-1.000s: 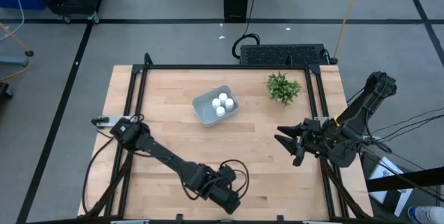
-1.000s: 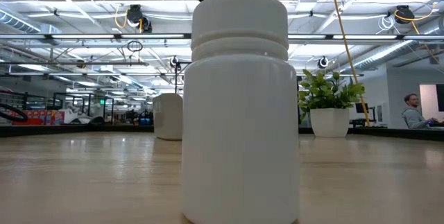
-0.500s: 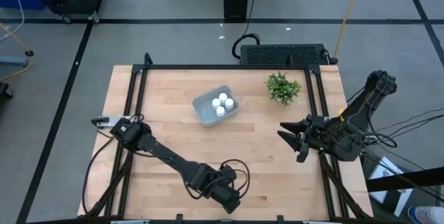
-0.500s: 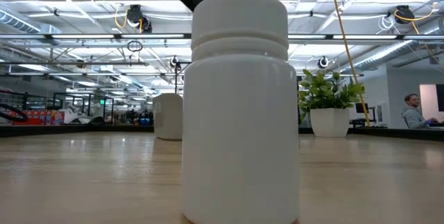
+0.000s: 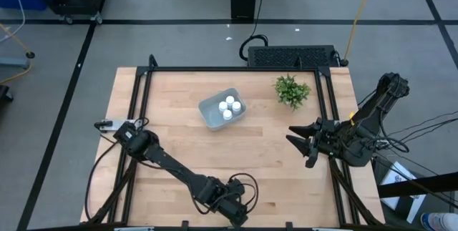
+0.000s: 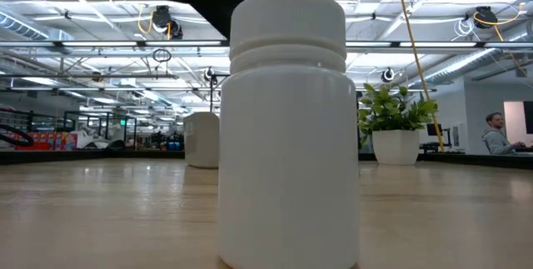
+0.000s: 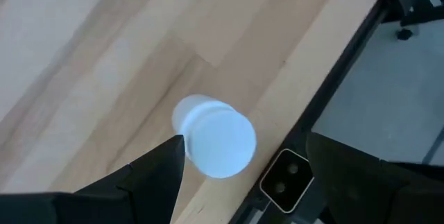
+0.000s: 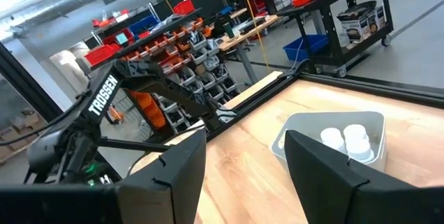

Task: Pick and place pill bottles into a basket
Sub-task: Put the white pill bottle into the gray bin

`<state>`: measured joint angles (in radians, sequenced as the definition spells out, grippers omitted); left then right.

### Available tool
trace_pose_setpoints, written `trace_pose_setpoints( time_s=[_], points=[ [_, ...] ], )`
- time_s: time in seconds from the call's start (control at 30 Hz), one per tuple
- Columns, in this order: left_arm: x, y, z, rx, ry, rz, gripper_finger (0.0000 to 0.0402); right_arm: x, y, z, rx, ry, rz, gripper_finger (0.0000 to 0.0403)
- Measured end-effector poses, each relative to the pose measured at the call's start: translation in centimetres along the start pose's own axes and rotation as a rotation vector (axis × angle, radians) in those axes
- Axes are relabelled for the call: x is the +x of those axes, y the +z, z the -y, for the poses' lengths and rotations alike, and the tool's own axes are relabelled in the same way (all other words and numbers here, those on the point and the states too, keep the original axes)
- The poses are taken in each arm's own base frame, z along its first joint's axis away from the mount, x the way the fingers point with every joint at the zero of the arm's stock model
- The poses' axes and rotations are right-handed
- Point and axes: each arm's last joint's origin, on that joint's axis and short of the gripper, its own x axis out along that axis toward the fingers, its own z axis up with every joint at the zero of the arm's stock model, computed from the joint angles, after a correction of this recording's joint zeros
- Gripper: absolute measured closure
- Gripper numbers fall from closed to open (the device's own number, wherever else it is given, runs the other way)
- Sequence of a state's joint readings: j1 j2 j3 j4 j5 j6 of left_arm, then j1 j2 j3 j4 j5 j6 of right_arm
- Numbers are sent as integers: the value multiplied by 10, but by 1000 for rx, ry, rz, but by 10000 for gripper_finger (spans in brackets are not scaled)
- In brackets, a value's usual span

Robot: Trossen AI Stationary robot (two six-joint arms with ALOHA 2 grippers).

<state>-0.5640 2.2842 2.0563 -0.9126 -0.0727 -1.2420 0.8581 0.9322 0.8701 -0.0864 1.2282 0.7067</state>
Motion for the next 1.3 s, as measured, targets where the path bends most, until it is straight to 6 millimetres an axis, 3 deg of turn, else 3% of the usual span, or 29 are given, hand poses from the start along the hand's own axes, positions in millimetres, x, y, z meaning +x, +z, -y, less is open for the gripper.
trace_pose_setpoints(
  time_s=[0.23, 0.63, 1.07, 1.3],
  points=[
    [19, -4, -4, 13, 39, -59, 96, 0, 0, 0, -8, 1, 1, 211],
    [22, -4, -5, 12, 39, -67, 98, 0, 0, 0, -8, 1, 1, 211],
    [22, 2, -6, 98, 29, -72, 198, 0, 0, 0, -9, 3, 0, 211],
    [22, 4, -6, 84, 19, -81, 204, 0, 0, 0, -12, 3, -1, 211]
  ],
)
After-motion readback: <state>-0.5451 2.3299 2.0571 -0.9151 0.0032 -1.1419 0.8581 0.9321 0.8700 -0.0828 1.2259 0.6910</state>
